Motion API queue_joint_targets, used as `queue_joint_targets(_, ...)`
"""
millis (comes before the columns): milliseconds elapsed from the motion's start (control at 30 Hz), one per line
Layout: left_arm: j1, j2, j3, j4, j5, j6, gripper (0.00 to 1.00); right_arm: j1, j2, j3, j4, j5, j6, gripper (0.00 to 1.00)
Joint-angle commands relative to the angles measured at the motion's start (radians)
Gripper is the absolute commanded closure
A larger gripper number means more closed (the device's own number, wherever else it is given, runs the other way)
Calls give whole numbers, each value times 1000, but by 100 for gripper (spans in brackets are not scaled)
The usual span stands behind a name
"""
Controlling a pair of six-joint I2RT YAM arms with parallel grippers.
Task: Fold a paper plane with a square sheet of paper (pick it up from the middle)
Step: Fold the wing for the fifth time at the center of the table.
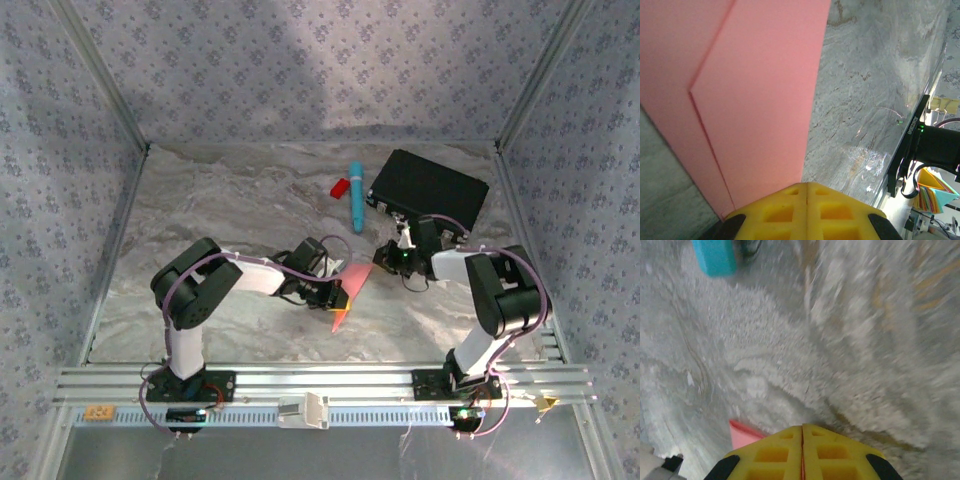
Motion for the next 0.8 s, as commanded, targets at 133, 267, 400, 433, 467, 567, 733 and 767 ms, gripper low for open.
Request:
queue_joint_targets(133, -13, 35, -54, -155, -78, -1, 100, 64, -156, -40, -18, 3, 10, 89)
queue_joint_targets(267, -14, 31, -46, -156, -81, -2, 100, 142, -155, -30, -33, -8, 1, 89)
queue_joint_targets(400, -14, 27, -44, -154, -82, -3, 100, 192, -130, -40, -13, -9, 23, 90)
queue_joint_targets(433, -14, 25, -44, -148, -80, -9, 100, 201, -120, -42, -5, -23, 24, 91)
queue_joint_targets(467, -13, 22, -44, -141, -78, -15, 100, 209, -109, -43, -3, -40, 24, 92)
queue_joint_targets(567, -15, 12, -45, -135, -79, -20, 100, 230, -77, -40, -48, -31, 10, 93)
queue_joint_targets(733, -16, -14, -40, -135, -72, -25, 100, 234, -23, -56, -98, 27, -13, 96)
queue_joint_targets(767, -18, -25, -39, -132, -69, -28, 100, 233, -15, -62, -93, 35, -12, 96)
